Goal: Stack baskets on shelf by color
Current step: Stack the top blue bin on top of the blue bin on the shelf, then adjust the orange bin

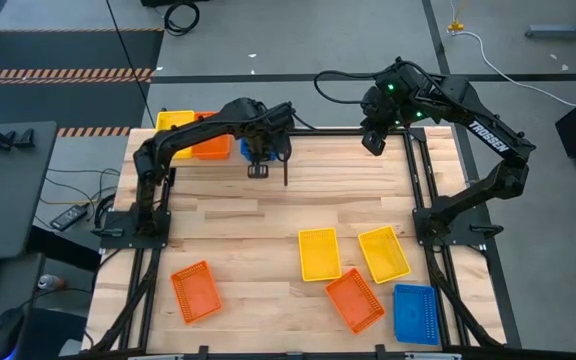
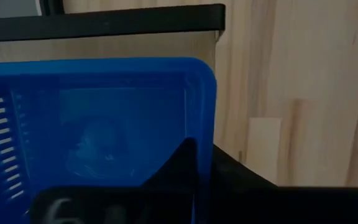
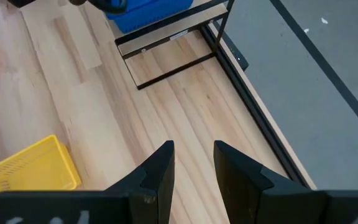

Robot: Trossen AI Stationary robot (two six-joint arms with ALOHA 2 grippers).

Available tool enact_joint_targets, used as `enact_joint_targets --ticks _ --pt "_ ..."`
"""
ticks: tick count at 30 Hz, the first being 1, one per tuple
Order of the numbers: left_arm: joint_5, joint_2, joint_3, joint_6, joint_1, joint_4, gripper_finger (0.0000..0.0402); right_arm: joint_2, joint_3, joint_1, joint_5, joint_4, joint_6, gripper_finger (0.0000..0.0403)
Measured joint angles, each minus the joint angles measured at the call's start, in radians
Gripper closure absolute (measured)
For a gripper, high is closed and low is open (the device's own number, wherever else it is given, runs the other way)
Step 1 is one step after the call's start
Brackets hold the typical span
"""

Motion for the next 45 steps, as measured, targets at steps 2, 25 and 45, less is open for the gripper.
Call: enact_joint_targets --ticks 2,25,45 --pt "0.000 0.000 0.000 0.004 0.006 0.001 0.0384 0.000 0.000 0.000 0.000 -0.002 0.001 0.0284" --pt "-0.218 -0.048 -0.002 -0.069 -0.066 -0.049 0.0321 0.000 0.000 0.000 0.000 -0.008 0.003 0.0284" --pt "-0.264 -0.221 -0.001 -0.345 -0.089 -0.191 0.0294 0.000 0.000 0.000 -0.044 0.008 -0.057 0.0284"
